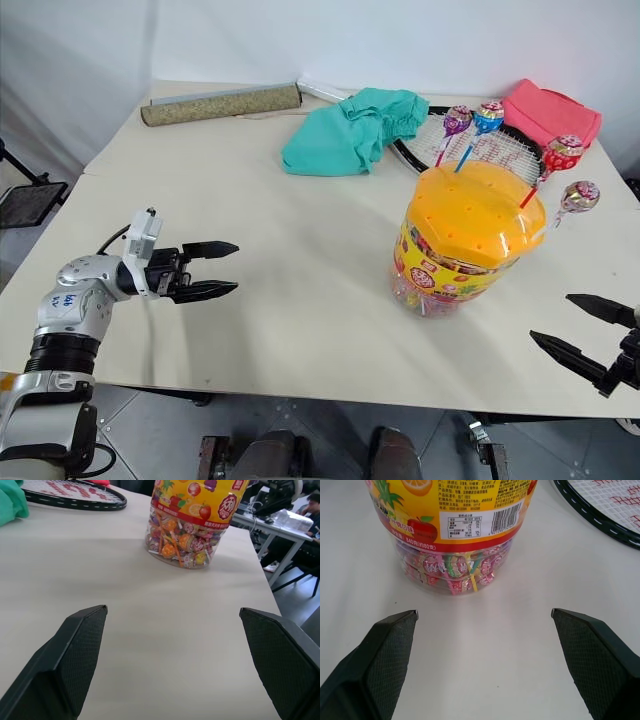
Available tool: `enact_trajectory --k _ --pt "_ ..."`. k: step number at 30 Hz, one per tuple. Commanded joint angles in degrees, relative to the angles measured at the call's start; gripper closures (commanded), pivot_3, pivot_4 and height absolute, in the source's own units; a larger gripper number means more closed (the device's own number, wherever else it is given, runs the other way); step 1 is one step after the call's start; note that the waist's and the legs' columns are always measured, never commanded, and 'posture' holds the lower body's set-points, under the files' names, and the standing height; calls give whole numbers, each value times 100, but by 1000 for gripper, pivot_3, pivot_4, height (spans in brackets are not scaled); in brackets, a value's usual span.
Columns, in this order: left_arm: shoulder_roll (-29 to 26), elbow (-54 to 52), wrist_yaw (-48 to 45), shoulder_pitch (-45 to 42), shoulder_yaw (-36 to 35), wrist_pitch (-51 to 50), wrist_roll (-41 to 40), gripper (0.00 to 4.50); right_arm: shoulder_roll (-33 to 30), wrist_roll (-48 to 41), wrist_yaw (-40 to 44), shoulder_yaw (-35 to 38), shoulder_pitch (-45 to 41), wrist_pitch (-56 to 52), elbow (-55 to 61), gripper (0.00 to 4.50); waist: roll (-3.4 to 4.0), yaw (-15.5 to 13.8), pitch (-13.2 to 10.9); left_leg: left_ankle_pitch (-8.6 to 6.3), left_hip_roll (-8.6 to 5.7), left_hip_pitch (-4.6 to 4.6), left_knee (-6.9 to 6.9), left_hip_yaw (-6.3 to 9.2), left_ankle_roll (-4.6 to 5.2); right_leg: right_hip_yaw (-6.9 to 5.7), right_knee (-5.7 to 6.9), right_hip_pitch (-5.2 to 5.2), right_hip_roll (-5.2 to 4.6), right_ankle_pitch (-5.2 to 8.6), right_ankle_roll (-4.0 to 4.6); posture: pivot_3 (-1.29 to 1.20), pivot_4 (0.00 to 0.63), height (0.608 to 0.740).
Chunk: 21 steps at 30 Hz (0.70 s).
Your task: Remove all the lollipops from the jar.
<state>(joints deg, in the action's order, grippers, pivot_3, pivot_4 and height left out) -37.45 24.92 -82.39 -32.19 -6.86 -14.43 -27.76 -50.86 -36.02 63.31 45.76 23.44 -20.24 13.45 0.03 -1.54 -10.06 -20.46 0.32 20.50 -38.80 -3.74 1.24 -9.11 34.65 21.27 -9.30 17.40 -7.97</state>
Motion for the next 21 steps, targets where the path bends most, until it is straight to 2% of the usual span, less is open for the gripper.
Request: enact_trajectory --k 1,9,12,17,21 --pt "-126 -334 -46 35 -148 -122 -172 0 70 -65 -70 115 -27 -36 186 30 0 0 0 0 0 0 0 0 0 0 1 0 0 0 0 0 150 740" --pt "-138 -828 649 -188 -173 -1069 -234 0 96 -355 -201 408 -57 -288 522 30 -1 -12 0 -2 1 2 -11 8 3 1 8 0 -3 0 0 0 150 740" --pt "-89 -881 530 -451 -108 -943 -204 0 124 -610 -290 632 -54 -458 846 30 -3 -17 -2 -3 0 6 -15 10 3 -2 9 0 -3 0 0 0 150 740" --pt "197 -360 436 -1513 288 -584 123 0 108 -1243 -517 1118 -48 -885 1580 30 -8 -69 -5 -3 -3 15 -25 9 3 -7 9 1 -3 -1 -3 0 150 740" --pt "868 559 653 -2552 480 -12 391 0 228 -1726 -747 1556 126 -1177 2147 30 -11 -147 -6 -4 -9 16 -26 0 6 -6 7 1 -4 -3 -5 0 150 740"
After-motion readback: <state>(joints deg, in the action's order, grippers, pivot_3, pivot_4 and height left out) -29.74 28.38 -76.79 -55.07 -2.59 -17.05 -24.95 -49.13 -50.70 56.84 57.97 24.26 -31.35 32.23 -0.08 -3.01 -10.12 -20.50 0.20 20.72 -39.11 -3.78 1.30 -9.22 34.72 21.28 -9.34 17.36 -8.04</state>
